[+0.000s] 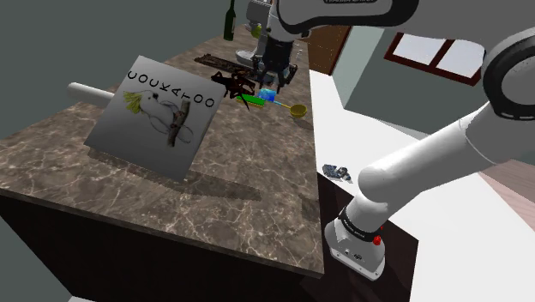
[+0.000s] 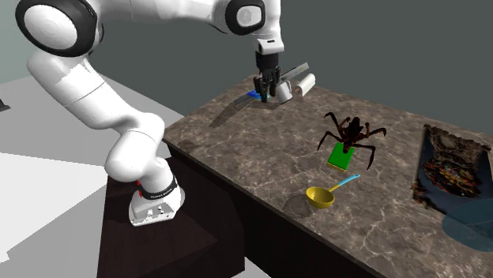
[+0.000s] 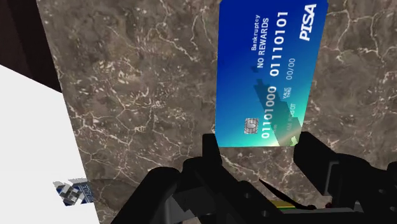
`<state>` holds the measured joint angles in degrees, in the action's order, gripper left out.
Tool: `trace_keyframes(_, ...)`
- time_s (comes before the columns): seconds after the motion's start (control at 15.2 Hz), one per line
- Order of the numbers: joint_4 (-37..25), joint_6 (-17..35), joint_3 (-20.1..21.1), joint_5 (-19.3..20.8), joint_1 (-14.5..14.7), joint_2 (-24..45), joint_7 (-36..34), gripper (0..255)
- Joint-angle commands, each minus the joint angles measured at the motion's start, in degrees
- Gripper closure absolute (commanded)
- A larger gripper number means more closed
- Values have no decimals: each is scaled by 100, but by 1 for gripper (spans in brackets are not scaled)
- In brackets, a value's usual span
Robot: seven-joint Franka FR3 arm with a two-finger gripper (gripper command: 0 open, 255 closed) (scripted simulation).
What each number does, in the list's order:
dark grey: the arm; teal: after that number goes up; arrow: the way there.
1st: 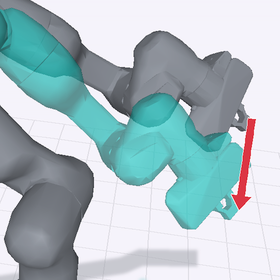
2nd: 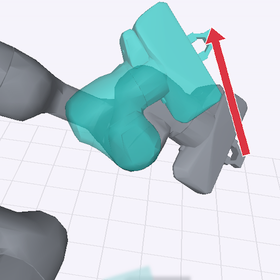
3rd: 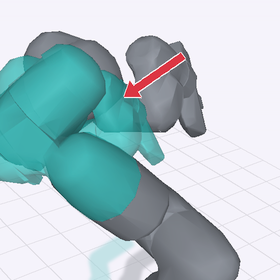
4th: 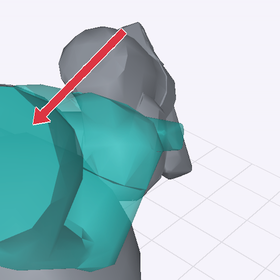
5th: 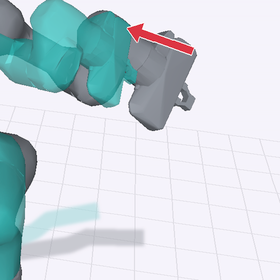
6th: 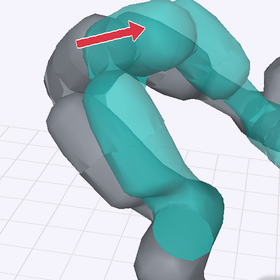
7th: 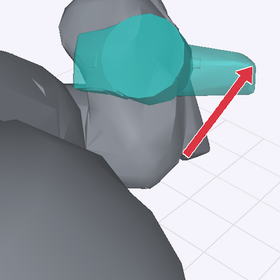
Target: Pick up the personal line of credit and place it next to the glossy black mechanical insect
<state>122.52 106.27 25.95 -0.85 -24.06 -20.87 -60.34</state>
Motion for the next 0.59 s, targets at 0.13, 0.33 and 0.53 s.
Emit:
trace_keyframes(0.13,-895,12,377,392,-90,1019,-491,255)
trace_keyframes(0.33,-1687,-128,614,799,-65,1820,-880,255)
trace_keyframes(0.53,-2582,-371,770,1275,98,2669,-1256,255)
